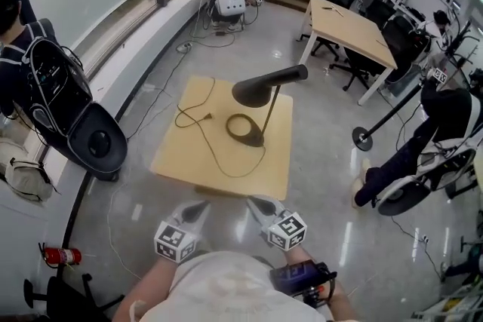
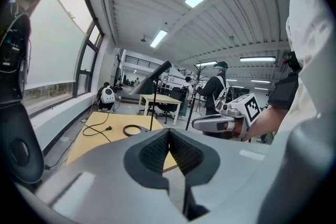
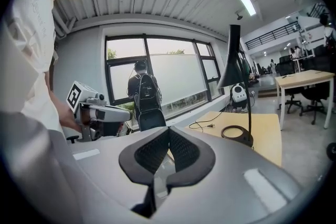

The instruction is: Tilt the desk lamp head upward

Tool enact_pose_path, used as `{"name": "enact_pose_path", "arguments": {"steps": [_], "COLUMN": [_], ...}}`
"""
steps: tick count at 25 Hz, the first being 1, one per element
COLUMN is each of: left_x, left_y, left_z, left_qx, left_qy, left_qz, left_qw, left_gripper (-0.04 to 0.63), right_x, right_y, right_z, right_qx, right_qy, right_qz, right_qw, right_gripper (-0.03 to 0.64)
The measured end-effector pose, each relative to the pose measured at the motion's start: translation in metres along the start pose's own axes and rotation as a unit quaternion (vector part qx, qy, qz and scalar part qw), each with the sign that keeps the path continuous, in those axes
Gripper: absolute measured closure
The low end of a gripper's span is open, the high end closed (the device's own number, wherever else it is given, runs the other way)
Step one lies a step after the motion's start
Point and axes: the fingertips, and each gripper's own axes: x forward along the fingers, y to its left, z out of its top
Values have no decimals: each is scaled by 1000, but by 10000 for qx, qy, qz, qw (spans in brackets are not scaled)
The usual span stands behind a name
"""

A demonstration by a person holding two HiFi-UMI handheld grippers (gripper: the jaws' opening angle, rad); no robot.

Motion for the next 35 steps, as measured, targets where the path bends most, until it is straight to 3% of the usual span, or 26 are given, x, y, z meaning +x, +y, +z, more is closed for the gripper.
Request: {"name": "enact_pose_path", "arguments": {"steps": [4, 12, 22, 35], "left_x": [-1, -15, 8, 86], "left_y": [32, 54, 66, 84], "left_z": [11, 21, 24, 57], "left_qx": [20, 124, 24, 410], "left_qy": [-55, -242, -144, -37], "left_qz": [-212, -466, -590, -540], "left_qw": [9998, 9985, 9982, 9977], "left_gripper": [594, 594, 594, 594], "right_x": [22, 33, 47, 78], "right_y": [-2, 12, -9, -80], "right_z": [13, 13, 17, 34], "right_qx": [19, 43, 51, 84], "right_qy": [-71, -68, 15, -102], "right_qz": [-313, -677, -728, -506], "right_qw": [9995, 9977, 9973, 9986], "right_gripper": [604, 604, 604, 604]}}
